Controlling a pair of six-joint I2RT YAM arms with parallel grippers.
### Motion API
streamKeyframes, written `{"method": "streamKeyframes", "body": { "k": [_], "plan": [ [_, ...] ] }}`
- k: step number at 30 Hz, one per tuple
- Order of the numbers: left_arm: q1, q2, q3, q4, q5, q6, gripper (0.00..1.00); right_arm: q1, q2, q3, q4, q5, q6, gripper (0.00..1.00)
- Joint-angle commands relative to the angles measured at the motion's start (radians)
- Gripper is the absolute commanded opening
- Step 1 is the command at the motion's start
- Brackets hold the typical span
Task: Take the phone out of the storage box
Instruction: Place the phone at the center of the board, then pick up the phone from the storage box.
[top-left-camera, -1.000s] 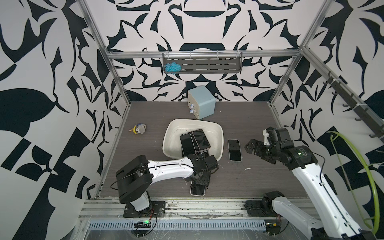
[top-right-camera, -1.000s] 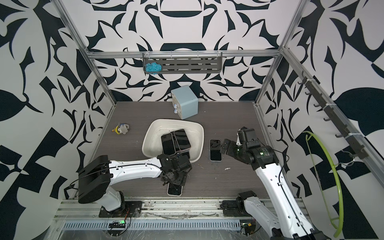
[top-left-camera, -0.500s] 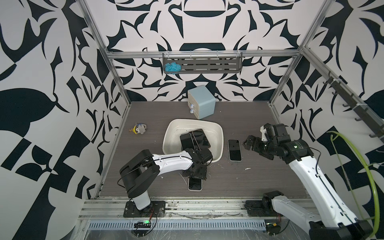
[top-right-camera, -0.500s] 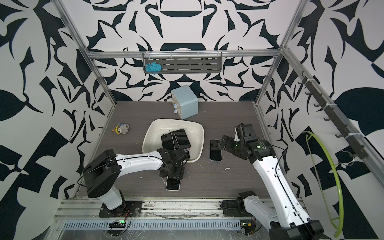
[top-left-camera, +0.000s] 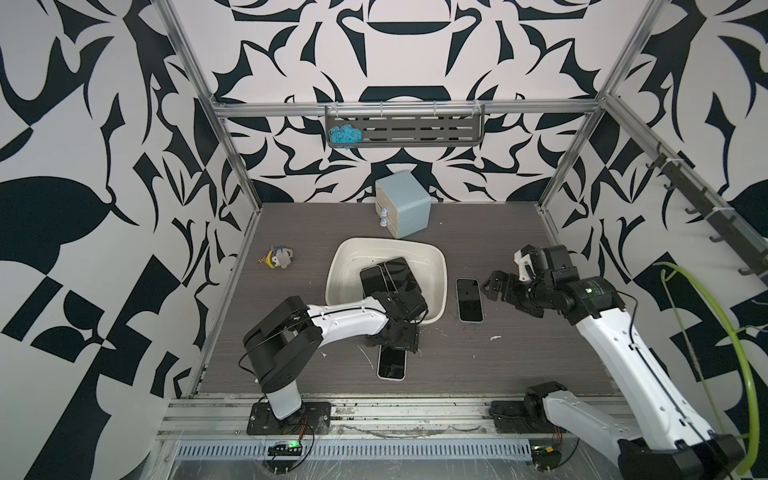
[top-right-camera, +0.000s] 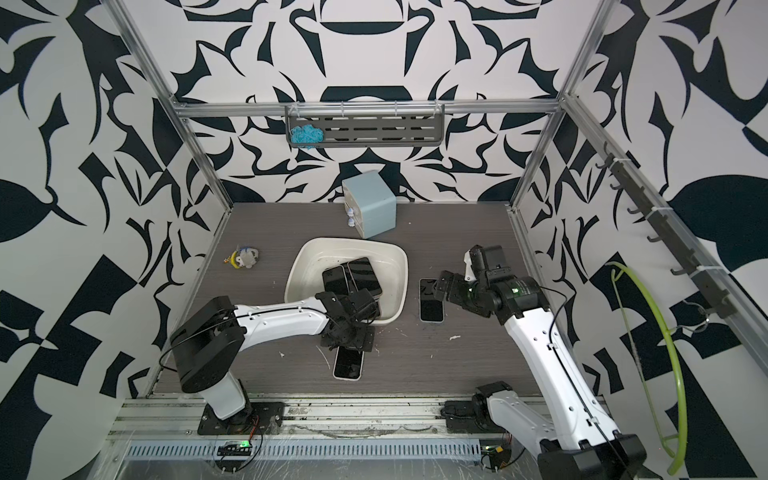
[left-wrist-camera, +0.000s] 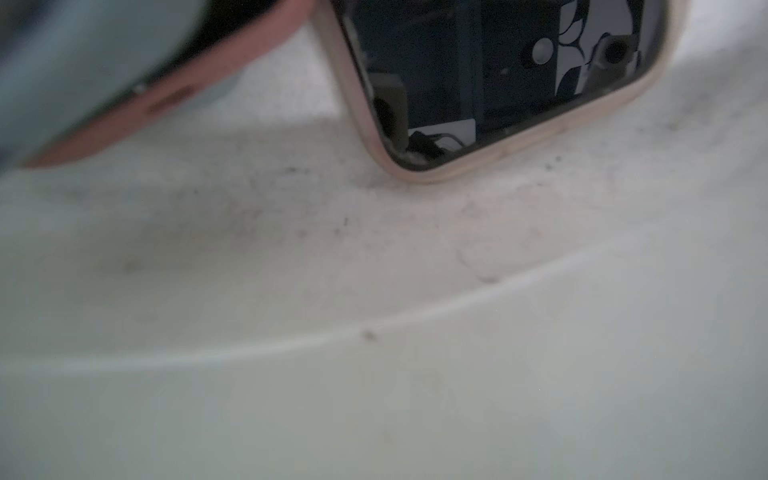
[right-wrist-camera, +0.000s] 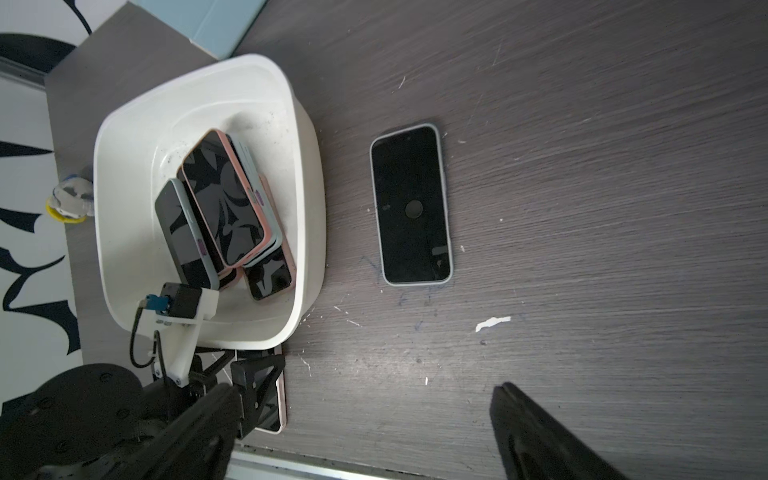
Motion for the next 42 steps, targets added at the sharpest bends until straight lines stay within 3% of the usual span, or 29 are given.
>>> {"method": "streamKeyframes", "body": {
  "k": [1,6,10,15,19,23,29,35,42],
  "plan": [
    [-0.013,-0.100,0.007,-0.049,-0.023,-0.028,1.00,0.099,0.081,0.063,0.000,0.002,-0.043,0.99],
    [-0.044,-0.253,-0.028,-0.100,-0.049,-0.090,1.00,0.304,0.295,0.169,-0.013,0.121,-0.068,0.99],
    [-0.035,-0.443,-0.063,-0.137,-0.106,-0.115,1.00,0.341,0.457,0.256,0.022,0.130,-0.086,0.99],
    [0.076,-0.638,-0.124,-0.116,-0.106,-0.104,1.00,0.354,0.658,0.444,0.024,0.108,-0.180,0.99],
    [0.204,-0.753,-0.201,-0.032,-0.041,-0.091,1.00,0.367,0.804,0.596,-0.005,0.108,-0.253,1.00],
    [0.297,-0.746,-0.215,-0.024,0.046,-0.060,1.00,0.372,0.968,0.777,-0.095,0.137,-0.302,0.99],
    [0.299,-0.720,-0.165,-0.079,0.049,-0.056,1.00,0.374,1.142,0.965,-0.105,0.123,-0.385,0.99],
    [0.299,-0.780,-0.182,-0.103,0.009,-0.135,1.00,0.370,1.241,1.037,-0.102,0.095,-0.457,0.99],
    [0.299,-0.815,-0.206,-0.122,0.002,-0.179,1.00,0.367,1.300,1.085,-0.089,0.066,-0.453,0.99]
  ]
}}
